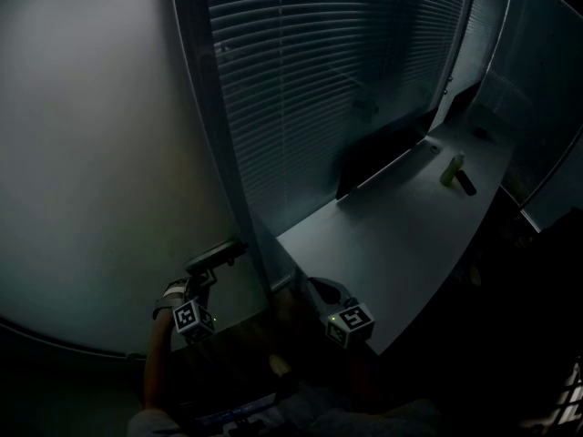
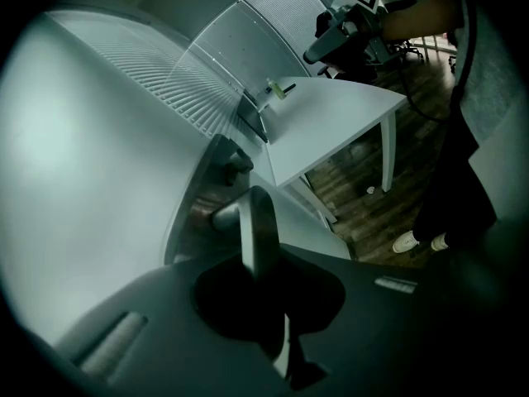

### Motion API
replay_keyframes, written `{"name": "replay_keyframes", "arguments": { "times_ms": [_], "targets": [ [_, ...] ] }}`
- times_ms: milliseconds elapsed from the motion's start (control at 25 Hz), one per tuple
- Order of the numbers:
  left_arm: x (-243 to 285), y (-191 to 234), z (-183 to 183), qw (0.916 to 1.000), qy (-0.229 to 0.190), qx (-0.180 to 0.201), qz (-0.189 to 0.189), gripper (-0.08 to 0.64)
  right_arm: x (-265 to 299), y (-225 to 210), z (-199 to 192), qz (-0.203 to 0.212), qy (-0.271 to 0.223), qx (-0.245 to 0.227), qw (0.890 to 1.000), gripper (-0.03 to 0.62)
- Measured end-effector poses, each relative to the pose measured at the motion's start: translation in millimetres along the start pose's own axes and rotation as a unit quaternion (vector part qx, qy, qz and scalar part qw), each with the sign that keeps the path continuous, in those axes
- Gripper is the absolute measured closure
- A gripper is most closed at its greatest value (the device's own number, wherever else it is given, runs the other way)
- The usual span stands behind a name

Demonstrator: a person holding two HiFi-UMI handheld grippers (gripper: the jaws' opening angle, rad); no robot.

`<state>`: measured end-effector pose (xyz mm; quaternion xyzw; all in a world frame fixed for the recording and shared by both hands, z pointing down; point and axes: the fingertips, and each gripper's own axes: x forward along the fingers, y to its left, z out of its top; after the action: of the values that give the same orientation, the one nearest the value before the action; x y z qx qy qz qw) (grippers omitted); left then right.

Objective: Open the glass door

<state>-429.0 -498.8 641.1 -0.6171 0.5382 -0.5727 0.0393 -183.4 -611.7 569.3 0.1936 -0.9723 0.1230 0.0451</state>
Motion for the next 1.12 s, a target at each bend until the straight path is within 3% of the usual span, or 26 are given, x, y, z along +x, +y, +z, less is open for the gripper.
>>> {"name": "replay_keyframes", "arguments": {
  "times_ms": [680,880,1120],
  "targets": [
    [-35,-35,17,0.9993,-0.024,0.027,-0.007,0.552,-55,28,1,-0.027,-0.014,-0.012,0.999,0.595],
    [-66,-43,26,0.9987,-0.030,0.038,-0.019,0.552,-83,46,9,-0.035,-0.017,-0.020,0.999,0.595],
    [-59,-69,23,0.9978,-0.043,0.046,-0.021,0.552,-103,49,-13,-0.053,-0.015,-0.025,0.998,0.595]
  ]
}}
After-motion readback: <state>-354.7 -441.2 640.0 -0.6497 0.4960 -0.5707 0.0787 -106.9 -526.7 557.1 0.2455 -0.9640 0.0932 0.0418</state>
